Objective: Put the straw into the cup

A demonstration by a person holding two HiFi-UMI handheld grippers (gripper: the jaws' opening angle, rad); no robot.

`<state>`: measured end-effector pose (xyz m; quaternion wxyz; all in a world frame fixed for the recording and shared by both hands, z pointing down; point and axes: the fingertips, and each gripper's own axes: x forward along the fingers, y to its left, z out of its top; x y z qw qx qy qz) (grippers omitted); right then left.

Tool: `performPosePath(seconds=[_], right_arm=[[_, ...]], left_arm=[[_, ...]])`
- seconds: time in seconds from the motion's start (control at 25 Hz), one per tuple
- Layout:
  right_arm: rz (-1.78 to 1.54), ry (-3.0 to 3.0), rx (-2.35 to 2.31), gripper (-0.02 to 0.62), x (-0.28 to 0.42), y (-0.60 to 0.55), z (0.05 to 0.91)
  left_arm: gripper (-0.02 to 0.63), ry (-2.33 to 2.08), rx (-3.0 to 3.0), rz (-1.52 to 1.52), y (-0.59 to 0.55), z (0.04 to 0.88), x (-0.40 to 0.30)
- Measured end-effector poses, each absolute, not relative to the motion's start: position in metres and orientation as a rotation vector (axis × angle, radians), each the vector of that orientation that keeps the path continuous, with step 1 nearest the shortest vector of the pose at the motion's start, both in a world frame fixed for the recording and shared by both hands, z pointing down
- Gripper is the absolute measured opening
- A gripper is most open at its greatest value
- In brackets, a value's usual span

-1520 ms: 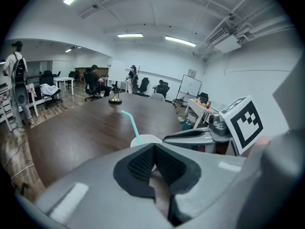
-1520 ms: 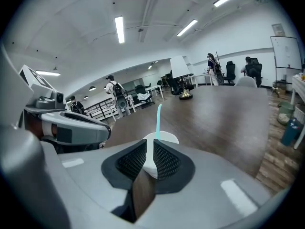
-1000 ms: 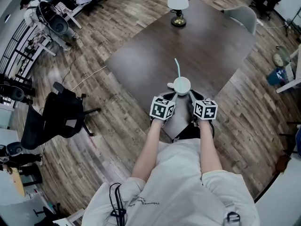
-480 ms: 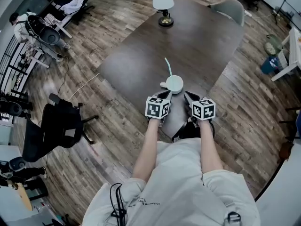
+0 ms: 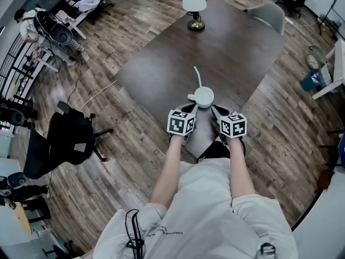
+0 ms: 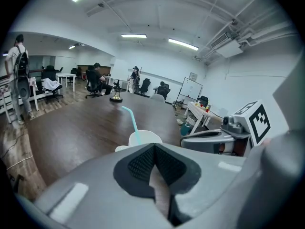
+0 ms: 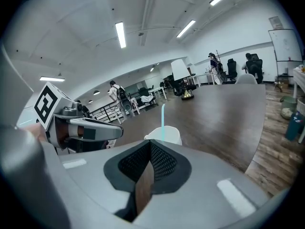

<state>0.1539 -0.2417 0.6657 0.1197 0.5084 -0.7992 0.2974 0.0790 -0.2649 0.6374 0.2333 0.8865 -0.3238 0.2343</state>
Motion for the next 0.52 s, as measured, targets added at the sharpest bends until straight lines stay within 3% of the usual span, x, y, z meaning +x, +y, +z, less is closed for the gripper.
performPosePath(seconds=[0.52], right_arm=[[0.850,-2.335,1.473,0.025,0.160,-0.244,0.664]], left_arm=[[0.000,-0.890,2.439,0.644,-0.265,0.638,0.087]])
